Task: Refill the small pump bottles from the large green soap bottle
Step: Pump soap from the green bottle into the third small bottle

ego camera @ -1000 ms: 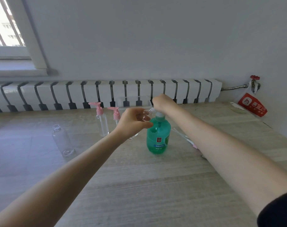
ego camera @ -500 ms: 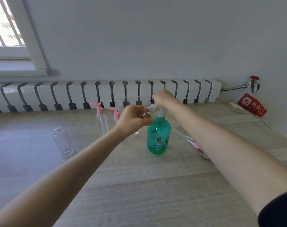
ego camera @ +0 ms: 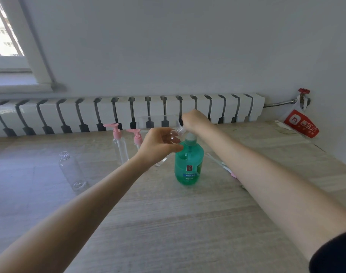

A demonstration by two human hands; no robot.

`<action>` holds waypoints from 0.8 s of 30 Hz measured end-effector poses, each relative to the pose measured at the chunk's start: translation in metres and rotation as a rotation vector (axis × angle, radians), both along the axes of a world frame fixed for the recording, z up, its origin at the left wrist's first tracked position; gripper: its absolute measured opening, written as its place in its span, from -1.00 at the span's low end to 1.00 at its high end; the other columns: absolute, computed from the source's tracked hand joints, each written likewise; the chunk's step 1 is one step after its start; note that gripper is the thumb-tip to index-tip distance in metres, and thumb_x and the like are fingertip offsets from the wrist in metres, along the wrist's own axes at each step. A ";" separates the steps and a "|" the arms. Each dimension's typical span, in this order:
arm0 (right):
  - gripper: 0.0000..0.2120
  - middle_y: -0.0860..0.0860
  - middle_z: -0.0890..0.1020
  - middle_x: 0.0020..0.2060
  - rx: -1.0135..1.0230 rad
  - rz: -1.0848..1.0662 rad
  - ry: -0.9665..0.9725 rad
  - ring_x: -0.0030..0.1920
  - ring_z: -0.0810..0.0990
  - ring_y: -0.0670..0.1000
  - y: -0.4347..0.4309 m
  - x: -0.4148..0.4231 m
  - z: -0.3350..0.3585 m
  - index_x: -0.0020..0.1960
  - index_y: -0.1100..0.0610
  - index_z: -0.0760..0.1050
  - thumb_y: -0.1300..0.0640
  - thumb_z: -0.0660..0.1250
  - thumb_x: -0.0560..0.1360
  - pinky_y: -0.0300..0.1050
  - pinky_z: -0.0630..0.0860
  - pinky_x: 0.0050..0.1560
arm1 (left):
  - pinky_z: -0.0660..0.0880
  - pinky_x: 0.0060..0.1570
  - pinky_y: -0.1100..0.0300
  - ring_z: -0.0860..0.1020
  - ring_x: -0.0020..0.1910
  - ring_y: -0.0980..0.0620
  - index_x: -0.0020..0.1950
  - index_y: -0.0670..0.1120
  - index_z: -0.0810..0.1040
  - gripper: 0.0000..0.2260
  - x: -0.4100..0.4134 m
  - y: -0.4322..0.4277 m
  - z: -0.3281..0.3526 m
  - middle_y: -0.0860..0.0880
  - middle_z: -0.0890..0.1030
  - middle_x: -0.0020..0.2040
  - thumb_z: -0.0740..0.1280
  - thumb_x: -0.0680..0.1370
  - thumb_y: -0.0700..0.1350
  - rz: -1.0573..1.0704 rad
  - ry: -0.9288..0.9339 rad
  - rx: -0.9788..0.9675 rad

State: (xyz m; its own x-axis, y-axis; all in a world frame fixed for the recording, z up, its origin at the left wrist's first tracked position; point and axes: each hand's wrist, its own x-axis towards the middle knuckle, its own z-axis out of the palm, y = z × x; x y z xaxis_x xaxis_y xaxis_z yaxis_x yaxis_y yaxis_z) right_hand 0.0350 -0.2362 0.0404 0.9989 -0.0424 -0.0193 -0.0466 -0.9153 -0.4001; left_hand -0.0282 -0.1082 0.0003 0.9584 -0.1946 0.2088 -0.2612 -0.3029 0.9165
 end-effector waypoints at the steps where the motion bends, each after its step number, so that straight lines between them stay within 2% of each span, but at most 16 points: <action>1: -0.68 0.02 0.20 -0.36 -0.034 0.015 -0.004 -0.37 0.22 -0.05 0.000 0.000 0.000 -0.35 0.14 0.13 0.31 0.01 0.57 -0.21 0.16 -0.40 | 0.59 -0.07 0.26 0.64 -0.07 0.01 0.00 -0.07 0.59 -0.76 -0.001 0.000 0.000 -0.05 0.67 -0.07 0.47 0.40 -0.30 -0.006 -0.005 0.005; 5: -0.74 0.03 0.30 -0.33 -0.079 0.024 -0.004 -0.26 0.36 -0.01 0.000 -0.001 -0.003 -0.29 0.22 0.26 0.26 0.08 0.59 -0.20 0.31 -0.26 | 0.59 -0.05 0.21 0.64 -0.08 -0.01 0.00 -0.10 0.59 -0.79 0.000 0.000 -0.005 -0.07 0.67 -0.07 0.46 0.41 -0.29 -0.005 -0.011 0.033; 9: -0.81 0.06 0.35 -0.25 -0.127 0.044 -0.032 -0.13 0.40 0.03 0.001 -0.003 -0.003 -0.20 0.23 0.32 0.26 0.10 0.59 -0.16 0.34 -0.12 | 0.60 -0.08 0.25 0.63 -0.08 -0.02 0.10 -0.22 0.58 -0.75 0.003 0.001 -0.009 -0.11 0.65 -0.05 0.44 0.44 -0.26 -0.010 -0.031 0.062; 14: -0.71 0.04 0.32 -0.29 -0.185 0.066 -0.015 -0.33 0.30 -0.06 0.000 -0.001 -0.003 -0.32 0.17 0.23 0.26 0.07 0.59 -0.22 0.29 -0.26 | 0.60 -0.08 0.24 0.63 -0.10 0.01 0.13 -0.22 0.56 -0.74 0.003 0.001 -0.009 -0.09 0.65 -0.05 0.42 0.47 -0.22 -0.018 -0.052 0.098; 17: -0.70 0.04 0.29 -0.31 -0.096 0.027 -0.019 -0.33 0.29 -0.06 0.000 -0.005 -0.002 -0.32 0.16 0.22 0.26 0.08 0.59 -0.19 0.31 -0.17 | 0.59 -0.12 0.30 0.62 -0.12 0.05 0.13 -0.21 0.55 -0.75 0.002 0.001 -0.008 -0.09 0.64 -0.06 0.42 0.47 -0.22 -0.012 -0.050 0.101; 19: -0.71 0.03 0.28 -0.33 -0.063 0.022 -0.019 -0.31 0.30 -0.04 0.001 -0.007 -0.002 -0.32 0.17 0.23 0.26 0.06 0.59 -0.19 0.31 -0.19 | 0.58 -0.13 0.32 0.61 -0.13 0.06 0.13 -0.21 0.55 -0.75 0.001 0.000 -0.008 -0.09 0.64 -0.06 0.42 0.47 -0.22 -0.008 -0.053 0.103; 22: -0.74 0.04 0.31 -0.33 0.076 -0.033 0.010 -0.28 0.35 -0.01 -0.001 -0.005 -0.005 -0.28 0.18 0.26 0.21 0.05 0.59 -0.16 0.33 -0.20 | 0.59 -0.09 0.27 0.63 -0.09 0.00 0.14 -0.22 0.55 -0.74 -0.001 0.000 -0.007 -0.10 0.64 -0.06 0.42 0.47 -0.23 0.000 -0.045 0.095; 24: -0.71 0.02 0.28 -0.34 0.203 -0.018 -0.019 -0.18 0.36 0.05 -0.001 -0.002 0.000 -0.32 0.14 0.19 0.21 0.02 0.59 -0.11 0.34 -0.15 | 0.59 -0.05 0.22 0.63 -0.07 -0.04 0.15 -0.24 0.55 -0.73 -0.002 -0.001 -0.004 -0.12 0.64 -0.05 0.42 0.47 -0.24 0.011 -0.048 0.072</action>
